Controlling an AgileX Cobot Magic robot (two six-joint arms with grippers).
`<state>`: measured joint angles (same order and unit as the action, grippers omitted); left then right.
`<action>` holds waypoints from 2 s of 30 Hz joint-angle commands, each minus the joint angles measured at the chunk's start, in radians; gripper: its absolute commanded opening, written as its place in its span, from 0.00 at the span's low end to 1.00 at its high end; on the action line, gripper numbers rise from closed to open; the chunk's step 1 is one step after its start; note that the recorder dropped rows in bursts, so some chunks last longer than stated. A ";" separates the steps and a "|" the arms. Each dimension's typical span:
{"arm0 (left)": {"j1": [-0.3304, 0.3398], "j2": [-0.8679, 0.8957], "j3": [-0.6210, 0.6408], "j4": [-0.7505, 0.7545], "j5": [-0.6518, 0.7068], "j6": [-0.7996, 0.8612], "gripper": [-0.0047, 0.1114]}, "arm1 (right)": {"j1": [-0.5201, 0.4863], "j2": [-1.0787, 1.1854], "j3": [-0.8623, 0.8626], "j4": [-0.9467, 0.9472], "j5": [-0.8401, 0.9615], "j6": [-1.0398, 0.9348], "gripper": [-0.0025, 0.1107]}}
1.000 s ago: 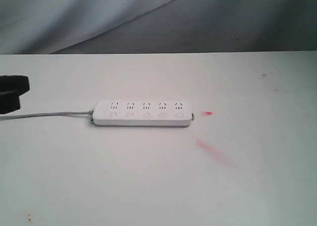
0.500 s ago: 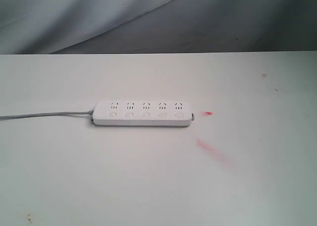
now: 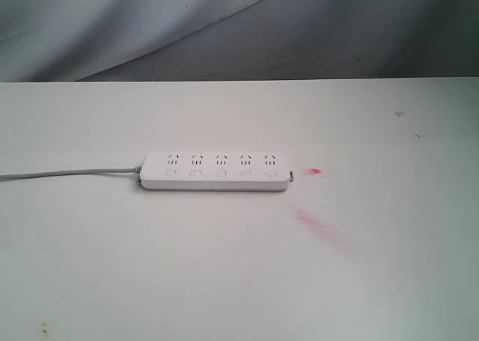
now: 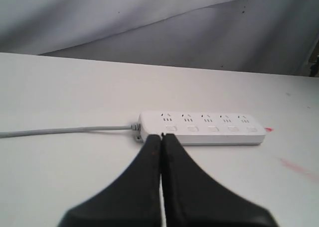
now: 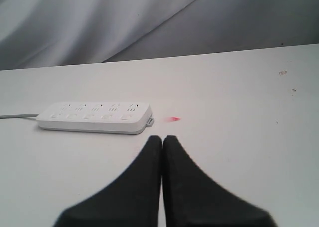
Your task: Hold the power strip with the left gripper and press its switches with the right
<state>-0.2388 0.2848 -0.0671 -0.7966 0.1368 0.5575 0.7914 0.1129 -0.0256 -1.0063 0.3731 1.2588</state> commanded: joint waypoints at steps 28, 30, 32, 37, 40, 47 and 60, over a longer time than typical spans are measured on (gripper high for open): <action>-0.006 -0.005 0.034 -0.009 -0.002 -0.003 0.04 | -0.003 -0.004 0.006 0.008 -0.027 0.006 0.02; -0.006 -0.005 0.034 -0.009 -0.002 -0.003 0.04 | -0.003 -0.004 0.006 0.008 -0.027 0.006 0.02; -0.006 -0.005 0.034 -0.009 -0.002 -0.003 0.04 | -0.003 -0.004 0.006 0.008 -0.027 0.006 0.02; -0.006 -0.005 0.034 -0.009 -0.002 -0.003 0.04 | -0.003 -0.004 0.006 0.008 -0.027 0.006 0.02; -0.006 -0.005 0.034 -0.009 -0.002 -0.003 0.04 | -0.003 -0.004 0.006 0.008 -0.027 0.006 0.02; -0.006 -0.017 0.041 0.059 -0.021 0.023 0.04 | -0.003 -0.004 0.006 0.008 -0.027 0.006 0.02; -0.004 -0.202 0.067 0.496 -0.035 -0.302 0.04 | -0.003 -0.004 0.006 0.006 -0.026 0.006 0.02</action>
<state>-0.2388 0.1000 -0.0048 -0.4017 0.0971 0.3550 0.7914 0.1129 -0.0256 -0.9990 0.3578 1.2655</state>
